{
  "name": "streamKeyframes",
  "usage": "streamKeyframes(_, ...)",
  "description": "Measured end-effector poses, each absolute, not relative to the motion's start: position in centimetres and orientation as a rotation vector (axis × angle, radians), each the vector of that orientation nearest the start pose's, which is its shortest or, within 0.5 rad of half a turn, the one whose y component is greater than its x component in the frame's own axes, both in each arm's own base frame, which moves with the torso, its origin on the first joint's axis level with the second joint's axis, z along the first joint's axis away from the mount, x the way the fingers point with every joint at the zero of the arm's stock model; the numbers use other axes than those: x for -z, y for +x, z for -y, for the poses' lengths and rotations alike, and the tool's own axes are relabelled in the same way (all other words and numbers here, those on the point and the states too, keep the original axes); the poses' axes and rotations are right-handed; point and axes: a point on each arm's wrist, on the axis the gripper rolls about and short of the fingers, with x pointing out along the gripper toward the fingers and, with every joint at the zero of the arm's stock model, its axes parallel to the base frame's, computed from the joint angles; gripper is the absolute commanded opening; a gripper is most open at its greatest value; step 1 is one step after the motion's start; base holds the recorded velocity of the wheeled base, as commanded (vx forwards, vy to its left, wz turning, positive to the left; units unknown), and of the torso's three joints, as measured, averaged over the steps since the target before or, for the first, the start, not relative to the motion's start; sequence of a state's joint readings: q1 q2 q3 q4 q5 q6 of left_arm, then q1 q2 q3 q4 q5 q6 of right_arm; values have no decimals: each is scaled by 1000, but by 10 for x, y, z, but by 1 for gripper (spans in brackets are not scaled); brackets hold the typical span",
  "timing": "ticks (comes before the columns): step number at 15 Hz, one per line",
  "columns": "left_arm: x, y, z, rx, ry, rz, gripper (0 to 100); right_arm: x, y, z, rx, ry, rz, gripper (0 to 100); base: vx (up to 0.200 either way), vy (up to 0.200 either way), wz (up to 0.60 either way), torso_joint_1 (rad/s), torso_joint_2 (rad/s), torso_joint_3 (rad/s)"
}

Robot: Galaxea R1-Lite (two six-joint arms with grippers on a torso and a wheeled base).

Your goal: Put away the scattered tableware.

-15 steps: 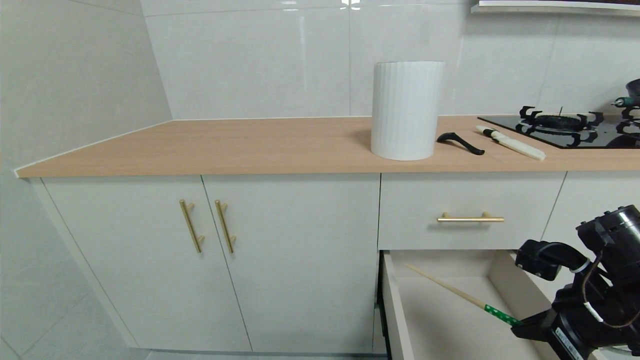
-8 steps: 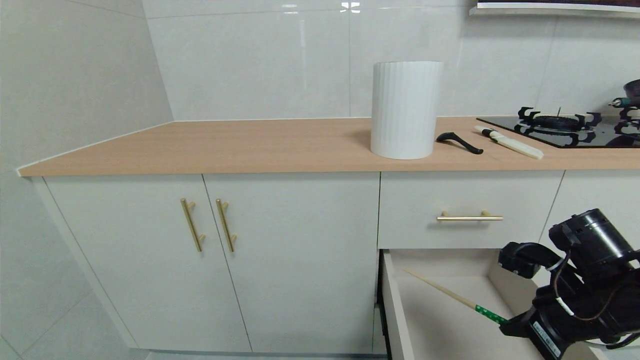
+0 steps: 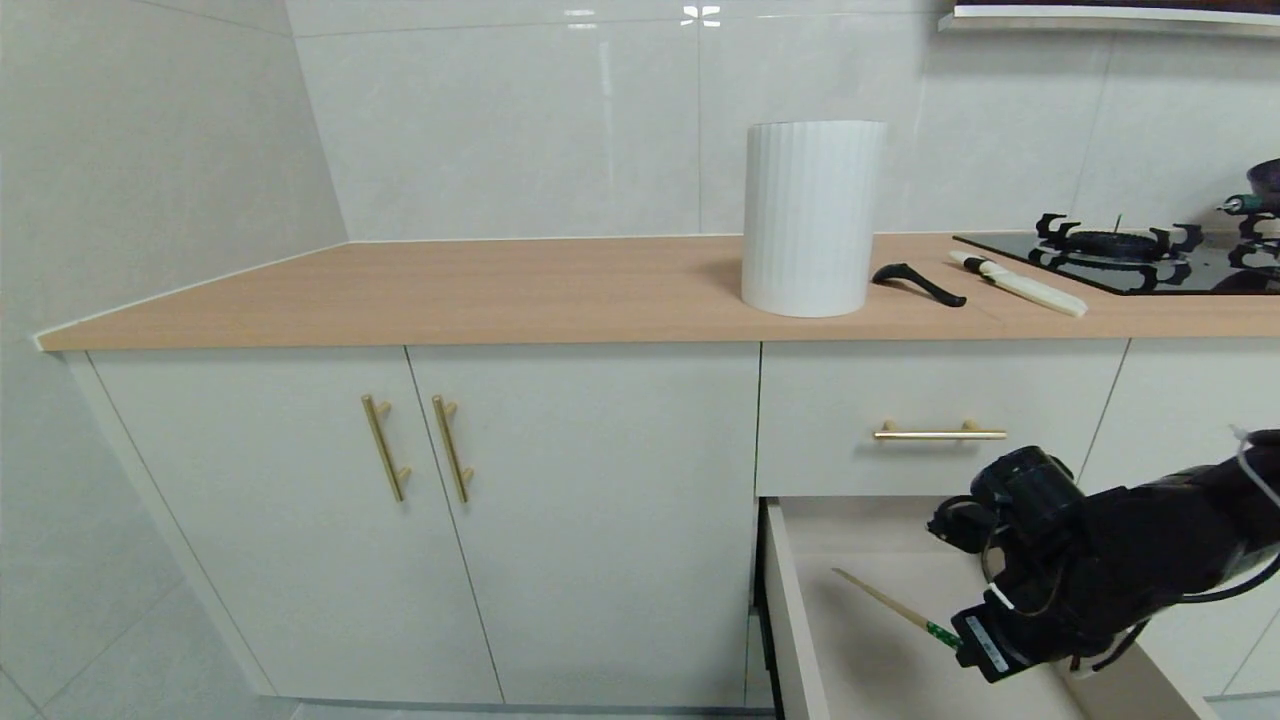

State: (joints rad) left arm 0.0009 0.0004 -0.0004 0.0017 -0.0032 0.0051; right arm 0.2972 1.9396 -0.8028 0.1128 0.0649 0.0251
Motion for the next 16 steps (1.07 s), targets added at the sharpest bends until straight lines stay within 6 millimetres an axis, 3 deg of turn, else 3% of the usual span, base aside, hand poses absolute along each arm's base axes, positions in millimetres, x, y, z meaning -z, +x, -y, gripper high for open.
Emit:
streamKeyframes(3, -75, -23, 0, 2, 5, -2, 100, -40, 293, -103, -235, -30, -1279, 0, 0, 0, 0, 0, 0, 0)
streamKeyframes(8, -75, -23, 0, 2, 5, -2, 100, -6, 311, -138, -123, -102, -1300, 0, 0, 0, 0, 0, 0, 0)
streamKeyframes(16, -75, -23, 0, 1, 5, -2, 100, 17, 309, -154, -94, -157, -1337, 0, 0, 0, 0, 0, 0, 0)
